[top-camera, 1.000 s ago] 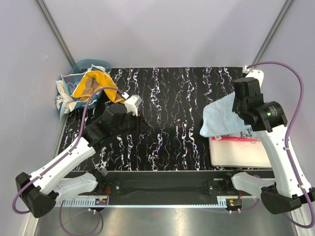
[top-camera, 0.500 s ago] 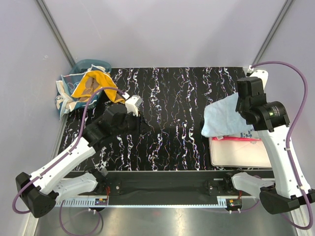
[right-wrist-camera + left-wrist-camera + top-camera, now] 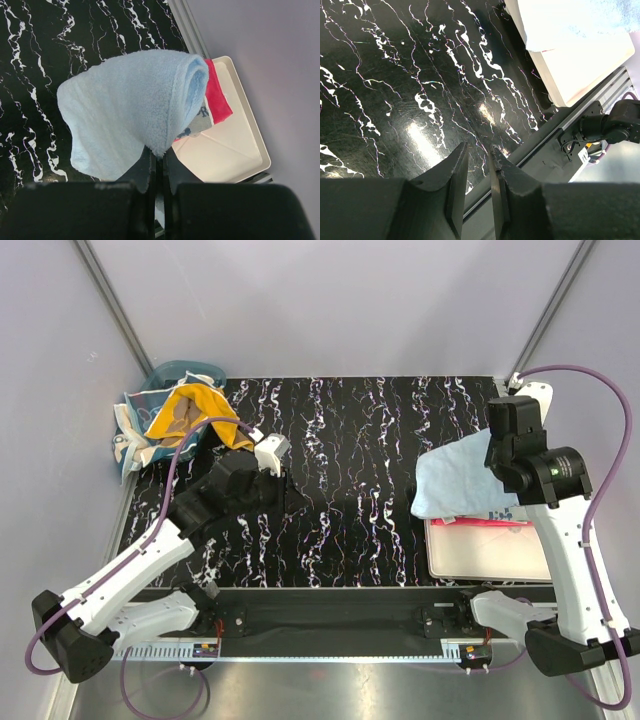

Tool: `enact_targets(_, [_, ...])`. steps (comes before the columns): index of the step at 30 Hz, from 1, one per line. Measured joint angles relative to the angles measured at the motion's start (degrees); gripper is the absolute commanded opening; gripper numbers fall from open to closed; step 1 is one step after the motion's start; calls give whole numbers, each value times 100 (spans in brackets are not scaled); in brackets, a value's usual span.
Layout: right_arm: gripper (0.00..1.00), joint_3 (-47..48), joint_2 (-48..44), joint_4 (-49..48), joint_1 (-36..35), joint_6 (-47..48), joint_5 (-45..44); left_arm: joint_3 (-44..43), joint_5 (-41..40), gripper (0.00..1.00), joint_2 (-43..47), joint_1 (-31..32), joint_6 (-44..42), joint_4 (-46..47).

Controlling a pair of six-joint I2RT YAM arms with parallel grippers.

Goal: Fold and stack the towels
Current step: Neatly place the folded towel into the bin

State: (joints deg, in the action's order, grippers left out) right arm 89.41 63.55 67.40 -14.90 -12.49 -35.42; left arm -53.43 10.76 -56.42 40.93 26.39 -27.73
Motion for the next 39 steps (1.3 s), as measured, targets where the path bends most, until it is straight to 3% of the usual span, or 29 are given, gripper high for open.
enact_targets(27, [0,772,114,125,103,24,350,0,59,27,-33,0,0,39])
enact_targets(39, [0,-186,92,-96,208,-79,197,2,109,27,-37,0,2,42])
